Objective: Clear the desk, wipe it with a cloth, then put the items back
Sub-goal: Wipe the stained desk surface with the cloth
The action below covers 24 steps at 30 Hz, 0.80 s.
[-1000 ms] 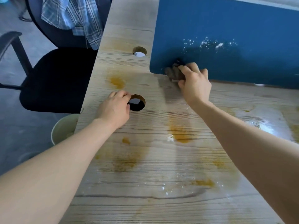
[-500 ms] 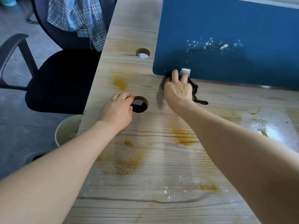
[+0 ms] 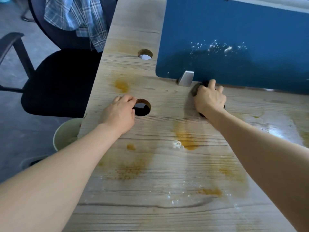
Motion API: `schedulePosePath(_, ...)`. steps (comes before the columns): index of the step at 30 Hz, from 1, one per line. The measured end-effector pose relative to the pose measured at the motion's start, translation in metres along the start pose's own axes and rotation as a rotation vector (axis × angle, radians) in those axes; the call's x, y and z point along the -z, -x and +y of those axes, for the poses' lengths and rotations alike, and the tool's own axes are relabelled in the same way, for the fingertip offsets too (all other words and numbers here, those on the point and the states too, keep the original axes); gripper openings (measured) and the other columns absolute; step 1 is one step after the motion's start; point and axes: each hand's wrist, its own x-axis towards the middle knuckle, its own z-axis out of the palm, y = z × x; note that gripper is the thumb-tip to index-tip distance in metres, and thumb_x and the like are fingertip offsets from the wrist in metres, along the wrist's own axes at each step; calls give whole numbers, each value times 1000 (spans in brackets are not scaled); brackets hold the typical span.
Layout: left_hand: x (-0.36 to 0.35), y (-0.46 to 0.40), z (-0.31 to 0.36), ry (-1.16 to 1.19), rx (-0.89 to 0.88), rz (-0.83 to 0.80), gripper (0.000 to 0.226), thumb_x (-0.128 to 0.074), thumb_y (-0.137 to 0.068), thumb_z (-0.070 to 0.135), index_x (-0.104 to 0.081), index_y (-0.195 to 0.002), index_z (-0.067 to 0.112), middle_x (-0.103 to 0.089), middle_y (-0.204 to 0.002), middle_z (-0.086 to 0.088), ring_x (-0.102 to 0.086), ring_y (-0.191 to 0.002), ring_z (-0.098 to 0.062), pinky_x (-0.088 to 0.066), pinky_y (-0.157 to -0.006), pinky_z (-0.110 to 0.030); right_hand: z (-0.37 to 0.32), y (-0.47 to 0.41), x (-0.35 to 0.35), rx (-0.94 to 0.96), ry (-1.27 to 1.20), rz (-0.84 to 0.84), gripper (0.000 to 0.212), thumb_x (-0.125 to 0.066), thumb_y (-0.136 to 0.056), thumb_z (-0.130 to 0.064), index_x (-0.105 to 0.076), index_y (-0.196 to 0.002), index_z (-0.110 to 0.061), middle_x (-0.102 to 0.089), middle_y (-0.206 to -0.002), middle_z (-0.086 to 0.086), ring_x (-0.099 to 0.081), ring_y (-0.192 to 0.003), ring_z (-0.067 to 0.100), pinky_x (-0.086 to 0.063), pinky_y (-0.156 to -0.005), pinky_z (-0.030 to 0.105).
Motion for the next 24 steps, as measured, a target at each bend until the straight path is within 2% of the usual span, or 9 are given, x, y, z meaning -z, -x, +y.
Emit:
schedulePosePath(3, 0, 0, 1, -7, -2, 0, 46, -39, -97, 22, -38, -142, 16, -38, -144, 1, -35, -129, -22, -41, -96, -37, -15, -9, -3, 58, -29, -22, 28, -43, -94, -12, -59, -116, -15, -27, -138, 10, -29, -120, 39, -34, -69, 38)
schedulePosePath(5, -1, 0, 1, -14, -5, 1, 45, -39, -97, 22, -38, -142, 15, -38, -143, 1, -36, -128, -22, -41, -96, -37, -8, -10, -6, 102, -39, -27, 27, -42, -94, -10, -58, -115, -15, -26, -137, 9, -27, -121, 40, -36, -69, 38)
schedulePosePath(10, 3, 0, 2, -1, -10, -6, 45, -39, -97, 22, -37, -142, 16, -38, -144, 1, -35, -129, -22, -41, -98, -37, 16, 4, 4, 306, -10, -83, 31, -44, -95, -14, -54, -124, -20, -32, -127, 5, -30, -117, 37, -47, -72, 45)
schedulePosePath(14, 5, 1, 2, 5, -3, -19, 46, -38, -98, 22, -36, -143, 16, -37, -144, 2, -34, -130, -21, -41, -97, -36, -9, 23, 4, 468, -61, -40, 36, -43, -98, -17, -46, -134, -17, -35, -129, 9, -33, -113, 36, -50, -78, 47)
schedulePosePath(20, 1, -1, -3, 10, -14, -8, 44, -39, -98, 23, -39, -141, 16, -38, -143, 2, -36, -127, -23, -45, -93, -40, -55, 4, -2, 394, -61, -8, 48, -48, -95, -11, -33, -140, -4, -30, -137, 14, -30, -122, 40, -45, -87, 47)
schedulePosePath(22, 0, -1, -4, 8, -17, -10, 44, -39, -98, 23, -40, -141, 16, -39, -141, 3, -37, -126, -23, -47, -92, -42, -46, 7, -2, 412, -91, -20, 54, -49, -94, -16, -30, -144, -7, -32, -137, 12, -31, -121, 39, -44, -90, 48)
schedulePosePath(24, 0, -1, -4, 14, -21, -2, 43, -39, -97, 23, -41, -140, 16, -40, -140, 3, -37, -125, -23, -47, -92, -43, -33, 12, -2, 412, -116, 14, 56, -51, -93, -23, -31, -145, -15, -36, -136, 9, -32, -122, 35, -46, -87, 46)
